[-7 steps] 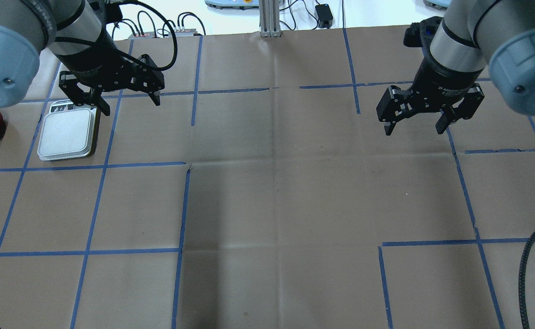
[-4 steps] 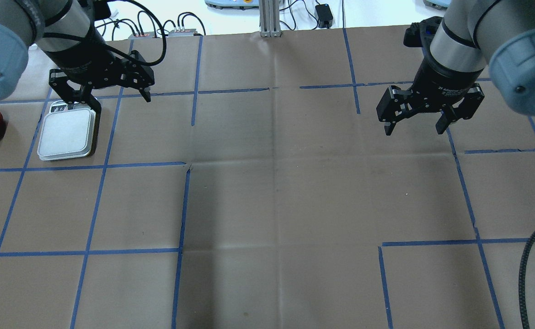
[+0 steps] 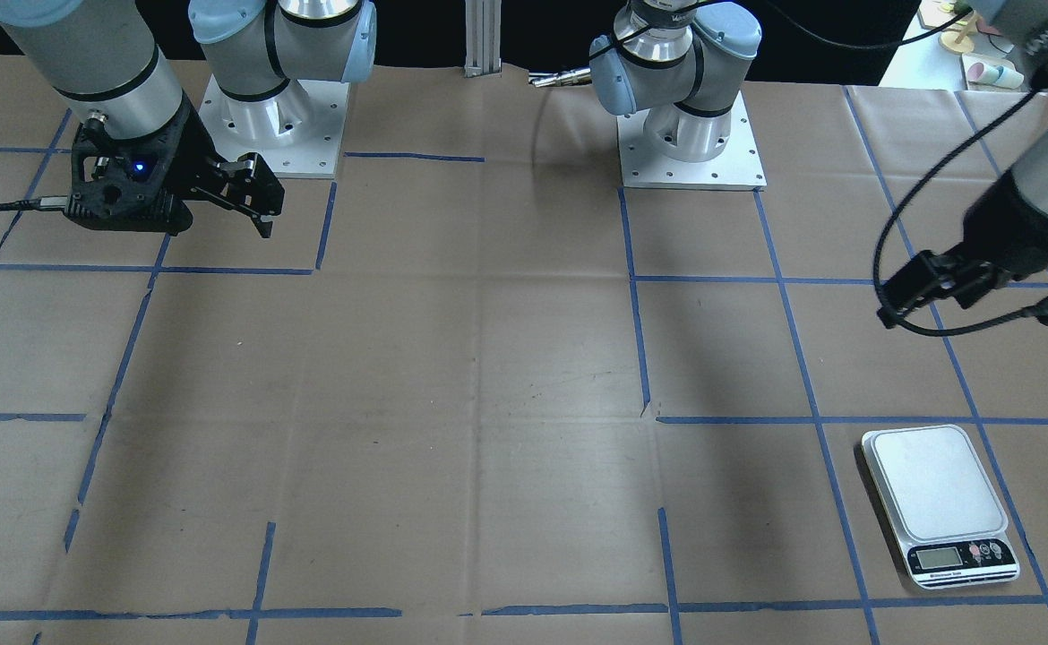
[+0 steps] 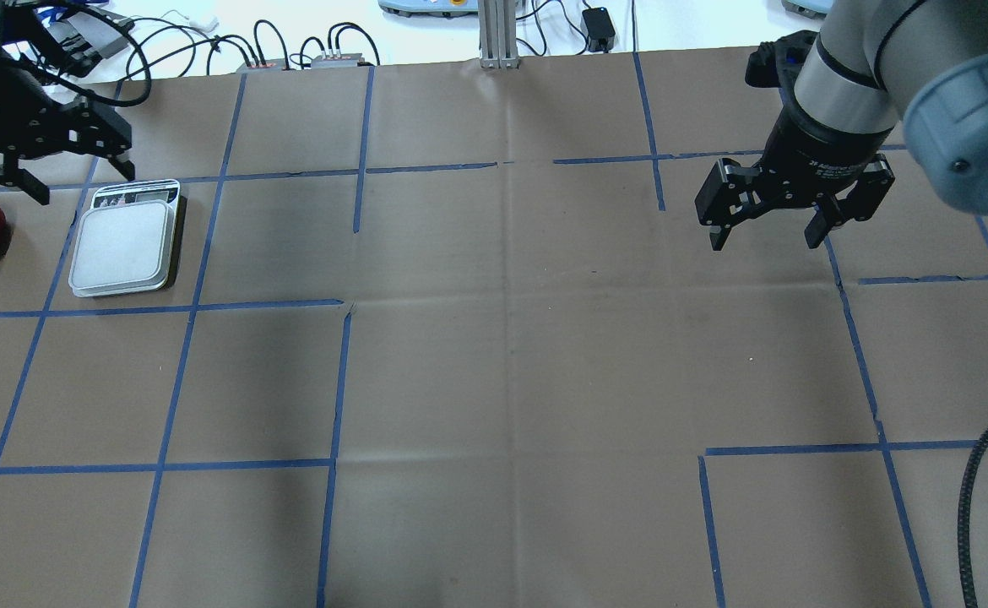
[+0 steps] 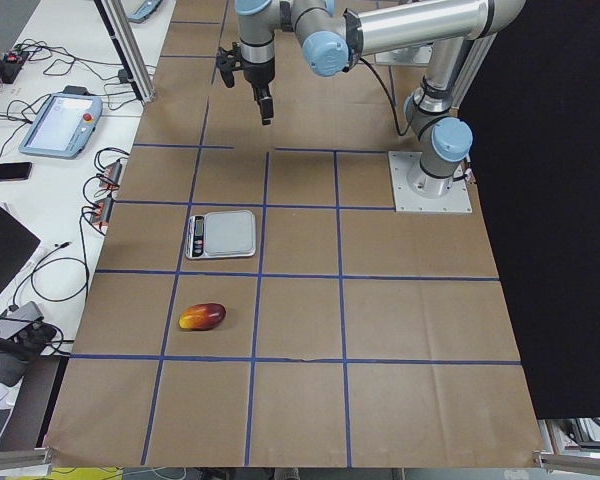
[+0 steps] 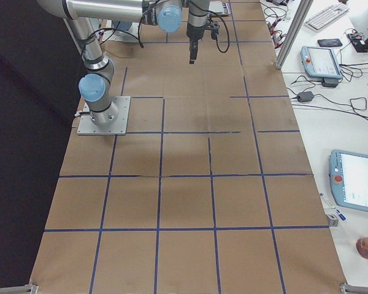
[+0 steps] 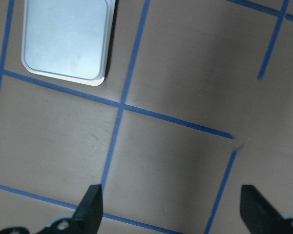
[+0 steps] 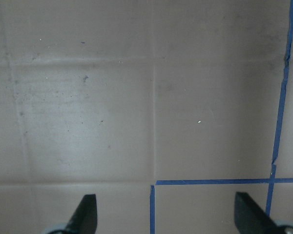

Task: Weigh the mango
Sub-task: 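Lower the left gripper over the mango and close on it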

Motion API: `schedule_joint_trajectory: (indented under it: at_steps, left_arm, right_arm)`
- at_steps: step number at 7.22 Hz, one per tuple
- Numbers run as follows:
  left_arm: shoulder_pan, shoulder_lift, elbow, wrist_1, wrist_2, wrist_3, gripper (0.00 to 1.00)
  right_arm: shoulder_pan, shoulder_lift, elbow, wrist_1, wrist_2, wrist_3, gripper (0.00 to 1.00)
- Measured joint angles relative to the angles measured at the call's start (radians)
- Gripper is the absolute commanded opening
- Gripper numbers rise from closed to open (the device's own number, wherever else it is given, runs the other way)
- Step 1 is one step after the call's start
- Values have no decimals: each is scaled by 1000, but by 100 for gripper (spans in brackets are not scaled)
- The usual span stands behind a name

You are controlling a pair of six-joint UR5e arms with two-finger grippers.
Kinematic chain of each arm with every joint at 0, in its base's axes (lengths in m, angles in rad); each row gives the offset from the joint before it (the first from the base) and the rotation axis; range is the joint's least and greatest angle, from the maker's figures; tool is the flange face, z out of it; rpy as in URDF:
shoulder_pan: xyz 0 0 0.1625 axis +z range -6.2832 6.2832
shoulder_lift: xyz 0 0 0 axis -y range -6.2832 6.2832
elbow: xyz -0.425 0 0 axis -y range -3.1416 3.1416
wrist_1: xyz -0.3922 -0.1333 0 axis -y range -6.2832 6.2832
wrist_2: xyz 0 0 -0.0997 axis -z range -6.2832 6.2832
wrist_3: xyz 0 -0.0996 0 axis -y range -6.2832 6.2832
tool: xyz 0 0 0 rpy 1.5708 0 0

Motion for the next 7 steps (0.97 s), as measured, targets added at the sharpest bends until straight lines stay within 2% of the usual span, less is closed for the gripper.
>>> schedule_joint_trajectory:
  at_steps: [4,5,7]
  left_arm:
    - [284,-315,294,20,4,434,100]
    - [330,-402,357,55,4,512,100]
    - [379,-550,418,183,2,600,100]
  right_arm:
    - [0,0,0,0,0,0,100]
    - [0,0,0,0,0,0,100]
    - [0,0,0,0,0,0,100]
